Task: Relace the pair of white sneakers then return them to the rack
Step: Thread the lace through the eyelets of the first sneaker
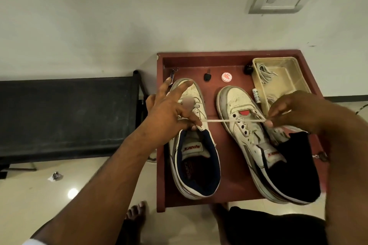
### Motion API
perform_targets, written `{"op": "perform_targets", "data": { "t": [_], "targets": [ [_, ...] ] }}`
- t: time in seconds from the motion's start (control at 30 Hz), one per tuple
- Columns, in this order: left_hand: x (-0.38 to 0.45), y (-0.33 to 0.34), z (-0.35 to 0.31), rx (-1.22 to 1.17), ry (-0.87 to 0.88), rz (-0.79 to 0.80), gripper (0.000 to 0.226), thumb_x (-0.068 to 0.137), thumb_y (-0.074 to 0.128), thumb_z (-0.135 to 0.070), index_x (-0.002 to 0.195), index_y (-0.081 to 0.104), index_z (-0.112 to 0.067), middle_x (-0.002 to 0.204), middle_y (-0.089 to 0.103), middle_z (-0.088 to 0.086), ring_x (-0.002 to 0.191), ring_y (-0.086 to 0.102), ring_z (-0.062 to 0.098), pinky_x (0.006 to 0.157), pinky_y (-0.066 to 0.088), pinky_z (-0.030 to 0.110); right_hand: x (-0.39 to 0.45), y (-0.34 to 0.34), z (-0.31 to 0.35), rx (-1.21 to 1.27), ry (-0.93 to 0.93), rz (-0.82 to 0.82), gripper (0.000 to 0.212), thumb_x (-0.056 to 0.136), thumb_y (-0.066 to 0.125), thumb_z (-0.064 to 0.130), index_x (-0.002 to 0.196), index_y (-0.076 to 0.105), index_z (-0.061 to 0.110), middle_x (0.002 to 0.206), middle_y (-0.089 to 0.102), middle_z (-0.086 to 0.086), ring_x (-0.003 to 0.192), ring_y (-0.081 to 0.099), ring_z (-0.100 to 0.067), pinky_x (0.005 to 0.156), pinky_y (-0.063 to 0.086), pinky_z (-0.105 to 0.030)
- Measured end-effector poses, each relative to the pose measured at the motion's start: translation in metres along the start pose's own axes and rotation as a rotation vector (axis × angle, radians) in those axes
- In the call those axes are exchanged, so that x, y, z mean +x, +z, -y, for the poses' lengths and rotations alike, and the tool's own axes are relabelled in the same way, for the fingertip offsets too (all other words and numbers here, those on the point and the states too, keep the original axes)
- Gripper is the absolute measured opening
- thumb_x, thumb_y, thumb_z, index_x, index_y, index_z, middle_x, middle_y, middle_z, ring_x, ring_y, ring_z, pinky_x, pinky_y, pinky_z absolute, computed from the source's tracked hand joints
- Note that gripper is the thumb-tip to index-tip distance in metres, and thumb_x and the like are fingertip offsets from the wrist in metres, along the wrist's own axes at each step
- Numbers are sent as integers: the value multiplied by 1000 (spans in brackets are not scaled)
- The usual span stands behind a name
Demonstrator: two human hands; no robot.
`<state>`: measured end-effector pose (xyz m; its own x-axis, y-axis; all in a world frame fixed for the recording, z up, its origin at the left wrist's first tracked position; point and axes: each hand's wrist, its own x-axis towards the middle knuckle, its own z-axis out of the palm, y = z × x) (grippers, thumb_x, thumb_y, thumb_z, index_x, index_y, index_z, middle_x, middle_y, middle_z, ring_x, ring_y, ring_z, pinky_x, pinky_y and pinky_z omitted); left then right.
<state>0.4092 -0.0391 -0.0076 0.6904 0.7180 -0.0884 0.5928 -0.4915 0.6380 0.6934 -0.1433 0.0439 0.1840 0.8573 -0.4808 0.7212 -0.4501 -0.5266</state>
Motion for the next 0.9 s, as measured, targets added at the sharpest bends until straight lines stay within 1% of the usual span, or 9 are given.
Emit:
{"op": "perform_targets", "data": {
  "t": [0.1,0.17,0.3,0.4,0.5,0.57,0.67,0.77,0.9],
  "targets": [
    [1,0,1,-26,6,12,40,73,83,-23,78,64,-59,148,15,-32,150,-7,17,117,-4,41,9,17,20,-221,-24,7,33,66,80,51,97,70,45,129,55,17,126,46,-19,105,35,-51],
    [1,1,2,-25,11,7,46,74,82,-22,75,60,-63,150,14,-31,150,-7,18,118,-3,44,23,52,51,-357,-137,1,42,76,74,51,116,63,44,140,44,19,135,34,-19,110,24,-51],
    [0,-1,4,11,6,-2,44,72,83,-25,78,61,-62,143,13,-41,149,-5,17,117,-7,40,42,83,63,-343,-313,-39,10,86,67,41,92,73,36,119,60,21,125,43,-11,99,23,-41],
    [1,2,7,27,-3,-34,50,66,87,-30,94,57,-58,142,28,-39,149,2,18,118,1,51,33,45,31,-137,-190,59,7,84,73,37,77,75,38,127,61,22,119,53,-4,110,31,-48],
    [2,3,8,39,-36,-32,50,66,86,-34,103,60,-54,151,30,-27,149,-2,14,118,-4,46,11,7,6,-82,-11,62,13,83,75,29,70,75,32,134,60,8,116,58,-16,100,40,-39],
    [1,1,5,27,-29,-20,41,68,85,-30,86,63,-59,144,19,-41,148,-6,11,116,-11,36,6,1,4,-212,41,-42,4,80,76,38,83,73,38,140,55,8,121,54,-21,103,39,-47],
    [1,0,3,5,16,-13,56,69,84,-21,67,53,-67,135,10,-47,149,-7,18,118,-8,43,21,35,39,-376,-100,-99,42,75,76,50,115,65,42,145,42,18,138,34,-17,113,24,-55],
    [2,0,5,-1,24,-8,53,69,84,-22,69,56,-67,140,9,-44,150,-10,18,118,-7,42,39,81,69,-354,-293,-26,18,80,73,45,95,71,36,145,42,19,142,26,-15,112,19,-53],
    [2,1,7,30,44,-37,54,67,85,-25,71,53,-69,139,10,-46,149,-10,17,110,-15,27,38,58,42,-278,-238,-52,8,81,74,40,75,69,37,138,48,25,138,31,-10,112,20,-55]
  ]
}}
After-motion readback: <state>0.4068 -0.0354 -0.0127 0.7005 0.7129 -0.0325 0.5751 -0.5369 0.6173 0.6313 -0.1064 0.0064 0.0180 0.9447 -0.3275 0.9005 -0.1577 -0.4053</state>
